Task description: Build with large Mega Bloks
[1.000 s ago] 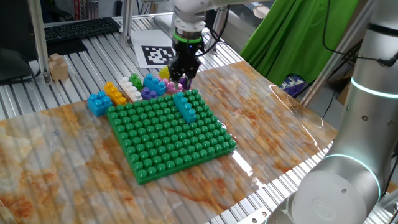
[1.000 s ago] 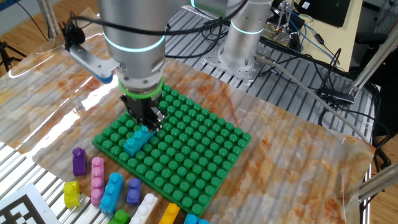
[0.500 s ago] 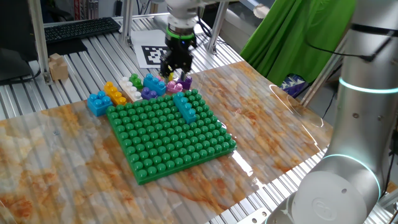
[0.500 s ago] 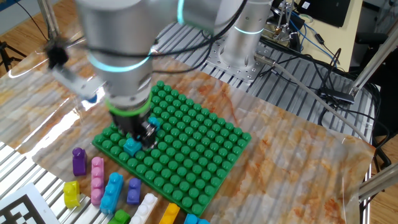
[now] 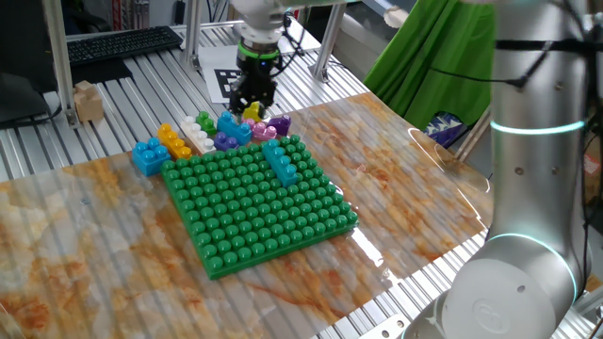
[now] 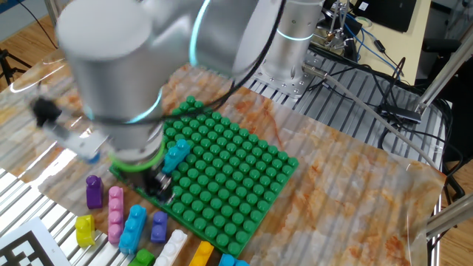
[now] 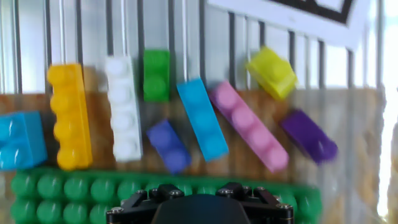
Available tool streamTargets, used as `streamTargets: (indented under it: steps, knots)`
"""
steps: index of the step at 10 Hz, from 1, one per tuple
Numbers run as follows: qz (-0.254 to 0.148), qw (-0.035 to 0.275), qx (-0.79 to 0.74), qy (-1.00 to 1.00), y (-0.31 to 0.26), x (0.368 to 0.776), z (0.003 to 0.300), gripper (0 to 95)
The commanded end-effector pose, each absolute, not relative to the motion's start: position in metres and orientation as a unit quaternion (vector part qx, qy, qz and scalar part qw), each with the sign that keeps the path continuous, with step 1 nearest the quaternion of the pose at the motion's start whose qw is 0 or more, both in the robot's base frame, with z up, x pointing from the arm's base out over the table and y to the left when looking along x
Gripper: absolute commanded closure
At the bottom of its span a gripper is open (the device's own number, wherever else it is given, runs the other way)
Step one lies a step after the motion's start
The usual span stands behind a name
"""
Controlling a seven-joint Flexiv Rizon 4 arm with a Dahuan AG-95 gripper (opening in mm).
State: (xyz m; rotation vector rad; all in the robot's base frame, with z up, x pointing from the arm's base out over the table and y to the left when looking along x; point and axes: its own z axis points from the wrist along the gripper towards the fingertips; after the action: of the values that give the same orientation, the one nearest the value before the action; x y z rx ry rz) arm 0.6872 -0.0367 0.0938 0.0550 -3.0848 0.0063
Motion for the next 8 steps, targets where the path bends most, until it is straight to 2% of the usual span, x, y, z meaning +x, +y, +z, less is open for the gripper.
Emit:
streamTargets:
  steps: [1, 5, 6, 8]
  knots:
    - [0.0, 0.029, 0.023, -0.999, -0.038, 0.706, 0.085, 38.0]
    - [-0.003, 0.029, 0.028, -0.999, -0.045, 0.72, 0.074, 38.0]
    - [-0.007, 0.03, 0.026, -0.999, -0.044, 0.72, 0.075, 57.0]
    - [-0.007, 0.029, 0.03, -0.999, -0.044, 0.72, 0.075, 57.0]
